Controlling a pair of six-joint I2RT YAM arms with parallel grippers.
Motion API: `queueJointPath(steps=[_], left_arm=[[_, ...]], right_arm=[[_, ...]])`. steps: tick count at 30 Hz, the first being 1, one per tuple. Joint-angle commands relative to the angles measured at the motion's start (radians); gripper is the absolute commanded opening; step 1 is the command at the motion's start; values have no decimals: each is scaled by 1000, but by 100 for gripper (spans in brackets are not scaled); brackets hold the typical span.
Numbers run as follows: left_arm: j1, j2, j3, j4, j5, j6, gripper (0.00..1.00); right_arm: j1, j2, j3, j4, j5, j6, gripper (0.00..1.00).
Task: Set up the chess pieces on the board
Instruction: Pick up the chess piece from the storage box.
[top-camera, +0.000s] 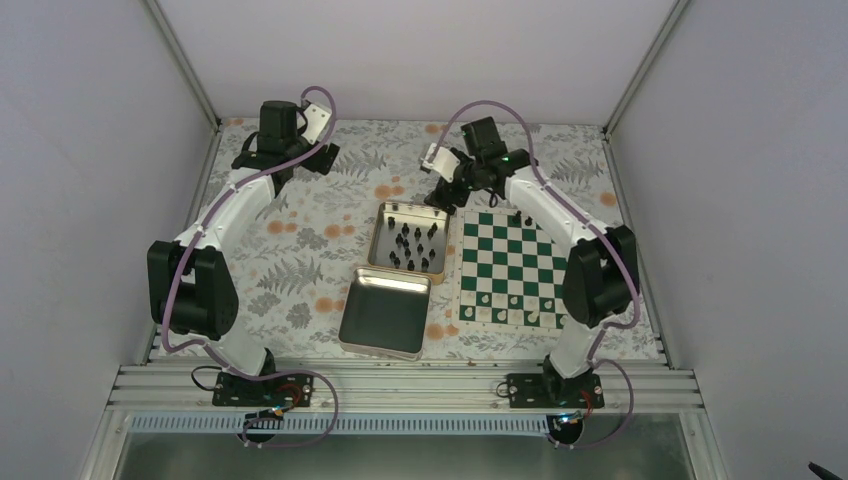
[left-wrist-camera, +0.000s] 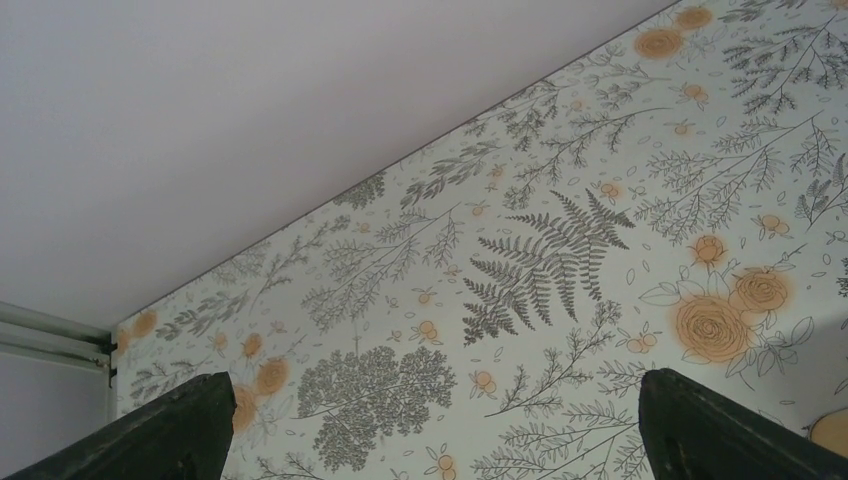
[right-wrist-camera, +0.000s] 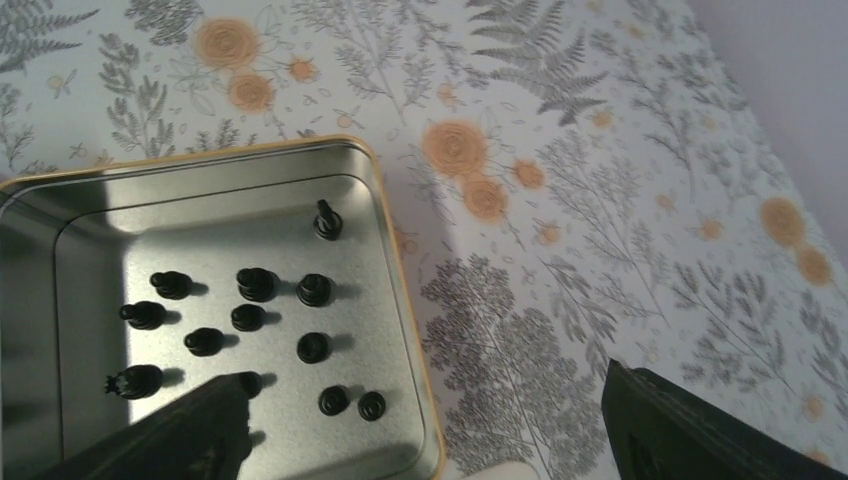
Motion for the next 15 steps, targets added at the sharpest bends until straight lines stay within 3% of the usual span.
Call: queueJointPath(steps=[1,7,15], left_arm=[[6,-21,-2,30,0,10,100],[6,-11,-8,37,-12,12,100],[6,-31,-35,55,-11,17,100]], right_arm=[[65,72,92,-45,-27,28,85],[133,215,209,-71,-67,110,72],[182,315,233,-61,-47,84,73]])
